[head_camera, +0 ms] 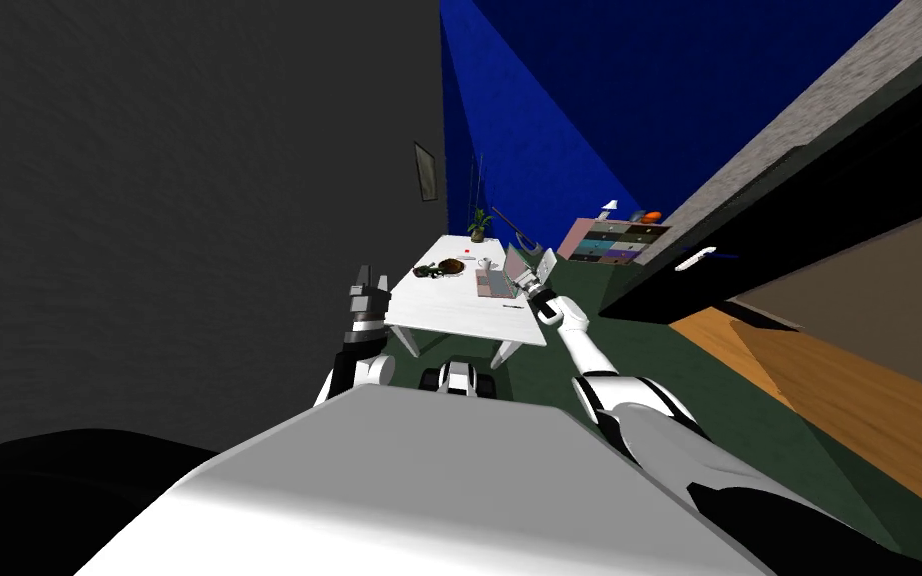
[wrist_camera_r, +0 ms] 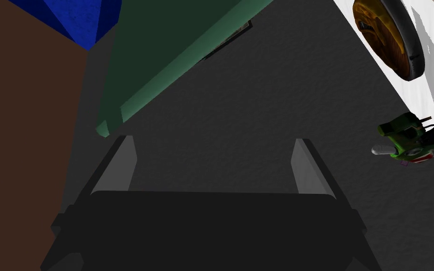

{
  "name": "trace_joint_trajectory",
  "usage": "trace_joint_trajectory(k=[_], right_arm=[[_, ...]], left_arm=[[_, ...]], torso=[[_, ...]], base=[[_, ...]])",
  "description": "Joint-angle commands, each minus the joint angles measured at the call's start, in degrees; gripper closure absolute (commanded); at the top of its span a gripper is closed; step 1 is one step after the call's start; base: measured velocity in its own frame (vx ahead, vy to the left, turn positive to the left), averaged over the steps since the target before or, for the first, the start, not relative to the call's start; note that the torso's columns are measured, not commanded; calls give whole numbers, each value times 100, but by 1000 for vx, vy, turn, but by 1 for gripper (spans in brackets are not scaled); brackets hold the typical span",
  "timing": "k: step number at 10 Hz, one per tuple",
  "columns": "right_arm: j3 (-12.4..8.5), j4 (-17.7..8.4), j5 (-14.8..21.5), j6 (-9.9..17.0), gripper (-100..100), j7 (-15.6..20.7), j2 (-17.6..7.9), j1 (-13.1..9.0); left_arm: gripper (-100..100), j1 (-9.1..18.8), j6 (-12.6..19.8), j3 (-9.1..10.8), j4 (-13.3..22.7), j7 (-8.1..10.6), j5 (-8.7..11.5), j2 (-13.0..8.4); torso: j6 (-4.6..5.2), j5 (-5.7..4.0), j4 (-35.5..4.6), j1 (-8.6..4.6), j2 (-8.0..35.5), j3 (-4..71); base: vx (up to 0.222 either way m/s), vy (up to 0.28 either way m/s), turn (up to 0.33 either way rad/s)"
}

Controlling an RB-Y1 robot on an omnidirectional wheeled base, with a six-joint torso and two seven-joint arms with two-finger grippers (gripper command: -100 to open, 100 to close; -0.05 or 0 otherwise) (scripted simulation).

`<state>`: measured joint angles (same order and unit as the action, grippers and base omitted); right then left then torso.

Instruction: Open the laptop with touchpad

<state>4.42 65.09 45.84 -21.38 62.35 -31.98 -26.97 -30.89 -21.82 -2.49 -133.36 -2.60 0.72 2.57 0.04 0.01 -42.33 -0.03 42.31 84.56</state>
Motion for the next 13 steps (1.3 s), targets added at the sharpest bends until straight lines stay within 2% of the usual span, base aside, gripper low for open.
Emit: trace_joint_trajectory(k=[1, 3, 4, 6, 7, 8, 10, 11, 12, 13], right_arm=[[-400, 277, 460, -130, -100, -361, 6, 378], [-699, 277, 552, -130, -100, -361, 6, 378], [-895, 466, 823, -288, -100, -635, 15, 625], [-1224, 466, 1040, -288, -100, -704, 15, 691], [-1263, 466, 1040, -288, -100, -704, 15, 691], [-1527, 654, 1299, -446, -100, -968, 24, 966], [-1827, 654, 1528, -446, -100, -1047, 24, 1004], [-2039, 843, 1739, -604, -100, -1266, 33, 1224], [-2225, 843, 1898, -604, -100, -1364, 33, 1316], [-2391, 843, 2015, -604, -100, -1390, 33, 1316]], left_arm=[[0, 1, 0, -1, 0, 0, 0, 0], [0, 0, 0, 0, 0, 0, 0, 0], [0, 0, 0, 0, 0, 0, 0, 0], [0, 0, 0, 0, 0, 0, 0, 0], [0, -1, 0, 0, 0, 0, 0, 0], [0, 0, 0, 1, 0, 0, 0, 0], [0, 0, 0, 0, 0, 0, 0, 0], [0, -1, 0, 1, 0, 0, 0, 0], [0, 1, 0, 0, 0, 0, 0, 0], [0, 0, 0, 0, 0, 0, 0, 0]], torso=[[-8, 0, 1, 6, 1, -1], [2, -2, 3, -4, -2, 2], [-3, -3, 4, -4, -4, 2], [0, 0, 4, 6, -2, 1], [1, -1, 3, -1, -1, 1], [-3, -3, 4, -3, -2, 1], [-3, 1, 4, 6, -3, 2], [2, -2, 4, -2, -2, 2], [-11, -1, 4, 6, -2, 1], [1, -1, 4, 3, -1, 0]], base=[[-6, 14, 210], [-2, 5, -21], [-4, 15, 341], [-3, 13, 117], [-2, 4, -32], [-3, 20, 327], [-4, 12, 128], [-7, 20, 329], [-3, 17, 221], [0, 10, -22]])
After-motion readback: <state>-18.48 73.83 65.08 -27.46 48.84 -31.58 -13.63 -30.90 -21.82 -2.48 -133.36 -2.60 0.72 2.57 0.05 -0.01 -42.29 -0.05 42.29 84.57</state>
